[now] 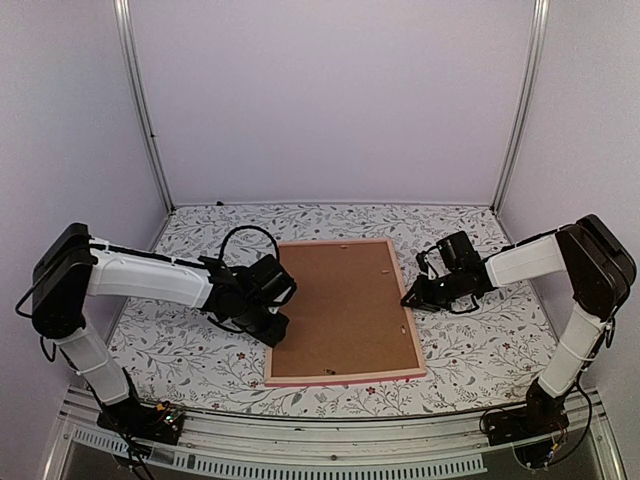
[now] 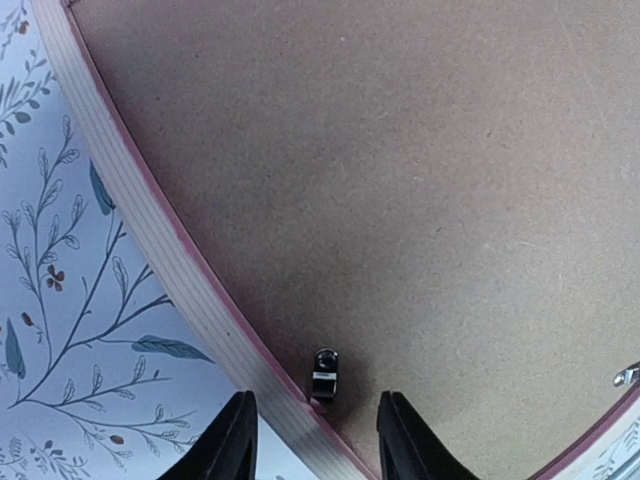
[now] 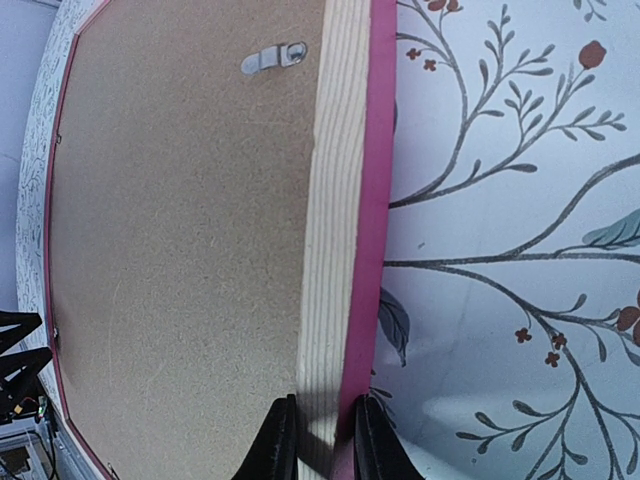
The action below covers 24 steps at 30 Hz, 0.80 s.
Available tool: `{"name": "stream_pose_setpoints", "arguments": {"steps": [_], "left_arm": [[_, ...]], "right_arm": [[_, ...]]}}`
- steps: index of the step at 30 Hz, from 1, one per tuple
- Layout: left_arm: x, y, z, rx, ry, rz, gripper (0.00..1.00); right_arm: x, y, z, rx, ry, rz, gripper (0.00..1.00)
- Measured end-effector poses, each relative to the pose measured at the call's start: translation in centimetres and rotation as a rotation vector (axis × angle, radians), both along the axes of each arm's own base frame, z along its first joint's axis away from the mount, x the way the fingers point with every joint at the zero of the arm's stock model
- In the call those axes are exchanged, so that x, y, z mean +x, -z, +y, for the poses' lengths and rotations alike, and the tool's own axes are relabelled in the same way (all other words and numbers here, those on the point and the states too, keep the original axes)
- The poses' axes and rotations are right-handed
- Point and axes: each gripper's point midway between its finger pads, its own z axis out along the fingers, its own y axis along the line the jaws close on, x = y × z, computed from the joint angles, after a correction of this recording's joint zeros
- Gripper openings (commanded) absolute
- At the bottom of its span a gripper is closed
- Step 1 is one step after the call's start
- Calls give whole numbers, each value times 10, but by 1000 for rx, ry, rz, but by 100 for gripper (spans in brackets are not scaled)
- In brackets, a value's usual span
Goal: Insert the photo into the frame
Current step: Press the fastener onto the backboard.
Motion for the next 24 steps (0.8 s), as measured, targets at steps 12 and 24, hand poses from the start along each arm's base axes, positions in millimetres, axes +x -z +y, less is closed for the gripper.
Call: {"name": "stream_pose_setpoints", "arguments": {"steps": [12,24], "left_arm": [[3,5,3,12,-8,3,36],[3,5,3,17,-4,-1,43]], "right_arm": [[0,0,0,6,0,-2,10],[0,0,1,8,3,-3,10]]}}
